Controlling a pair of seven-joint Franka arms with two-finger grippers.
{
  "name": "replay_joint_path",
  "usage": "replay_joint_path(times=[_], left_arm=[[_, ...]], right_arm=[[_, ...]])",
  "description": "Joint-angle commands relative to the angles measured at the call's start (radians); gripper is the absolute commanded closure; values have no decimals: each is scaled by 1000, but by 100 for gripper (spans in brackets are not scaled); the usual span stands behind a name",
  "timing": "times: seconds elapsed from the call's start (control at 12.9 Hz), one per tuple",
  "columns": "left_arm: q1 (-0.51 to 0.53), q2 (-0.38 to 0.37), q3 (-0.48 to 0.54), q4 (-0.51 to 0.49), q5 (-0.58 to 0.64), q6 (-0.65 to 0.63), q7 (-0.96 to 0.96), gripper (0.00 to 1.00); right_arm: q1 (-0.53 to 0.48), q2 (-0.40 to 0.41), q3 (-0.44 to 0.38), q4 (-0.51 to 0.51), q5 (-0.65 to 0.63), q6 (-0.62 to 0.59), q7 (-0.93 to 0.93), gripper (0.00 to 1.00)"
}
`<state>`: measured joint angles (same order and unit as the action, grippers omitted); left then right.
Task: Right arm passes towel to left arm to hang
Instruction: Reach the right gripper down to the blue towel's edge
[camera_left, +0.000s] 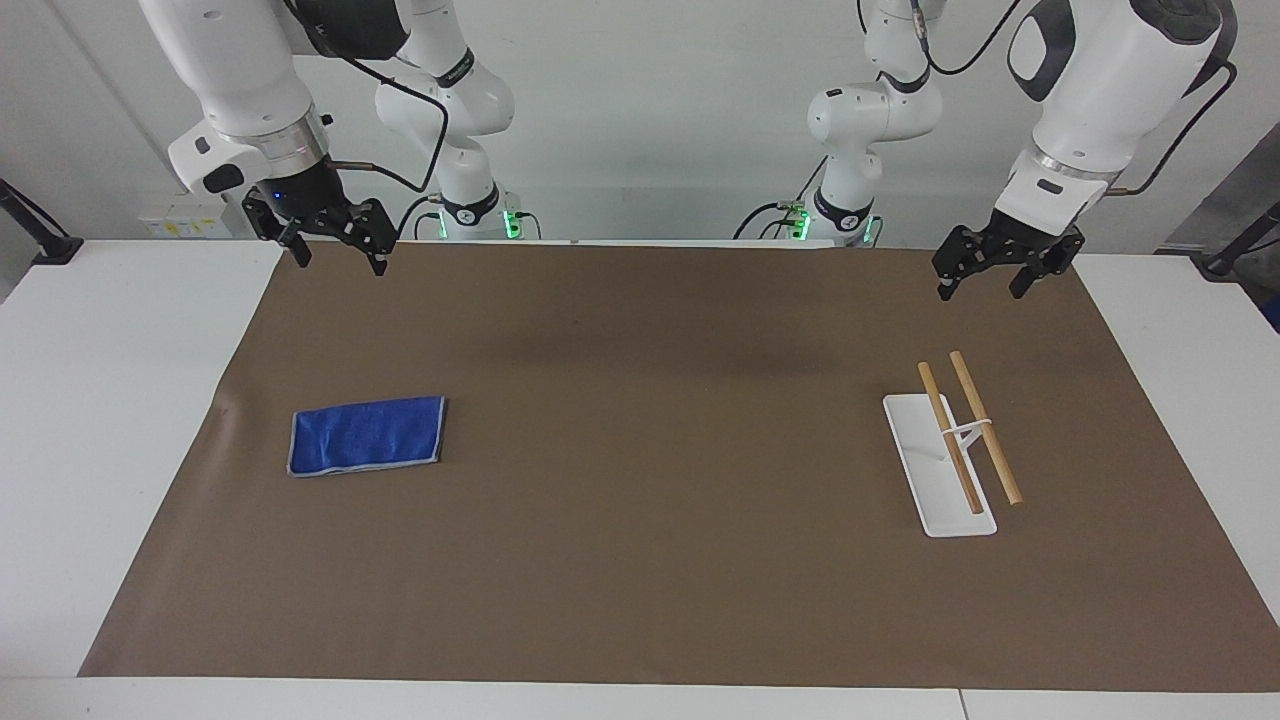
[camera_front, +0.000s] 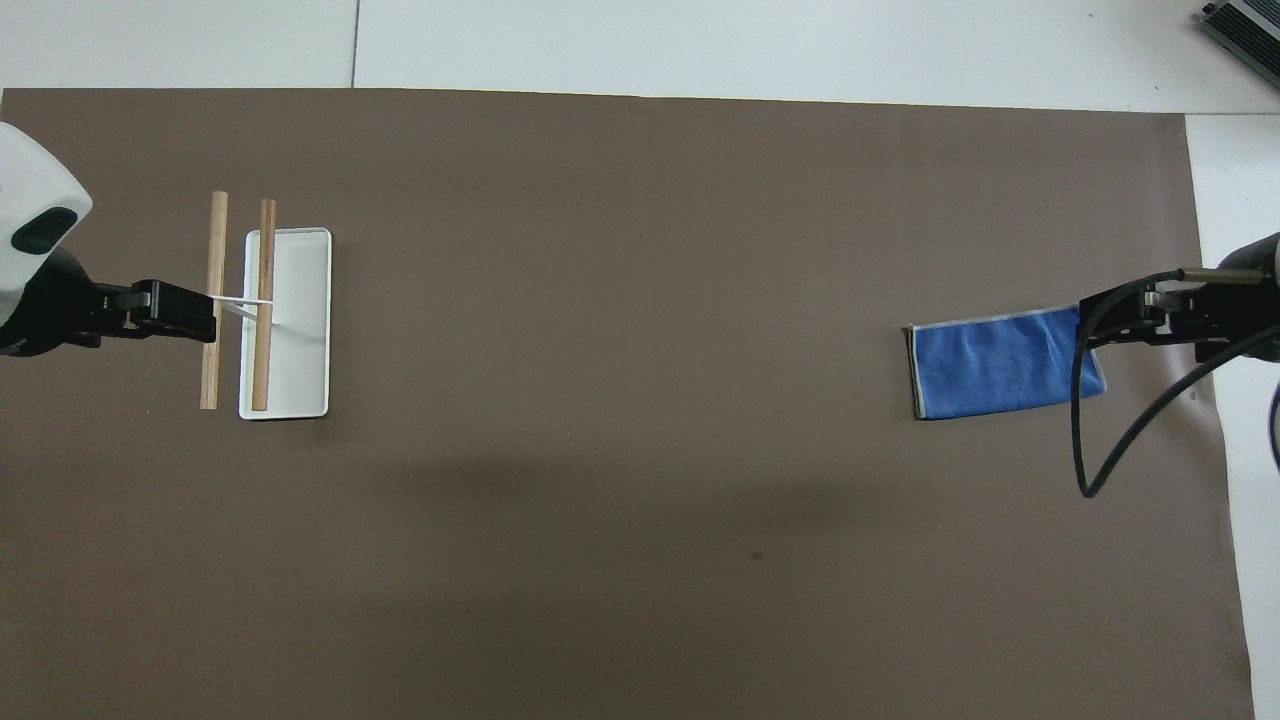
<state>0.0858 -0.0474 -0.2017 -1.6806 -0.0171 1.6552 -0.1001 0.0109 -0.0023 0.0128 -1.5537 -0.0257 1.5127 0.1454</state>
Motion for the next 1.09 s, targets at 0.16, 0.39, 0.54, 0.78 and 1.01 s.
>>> replay_joint_path(times=[0.16, 0.39, 0.54, 0.78, 1.01], left_arm=[[-5, -16, 1, -13, 17, 12, -7, 0], [-5, -16, 1, -14, 17, 12, -9, 0], [-5, -16, 1, -14, 17, 12, -9, 0], [-5, -16, 1, -14, 17, 12, -9, 0], [-6, -16, 1, -14, 17, 12, -12, 0]], right_arm=[[-5, -31, -1, -43, 20, 26, -26, 0], [-34, -39, -5, -81, 23, 116, -49, 0], [-52, -47, -7, -158, 26, 202, -122, 0], [-68, -31, -8, -296, 26, 386, -136, 0], [-103, 30, -8, -370, 26, 523, -202, 0]])
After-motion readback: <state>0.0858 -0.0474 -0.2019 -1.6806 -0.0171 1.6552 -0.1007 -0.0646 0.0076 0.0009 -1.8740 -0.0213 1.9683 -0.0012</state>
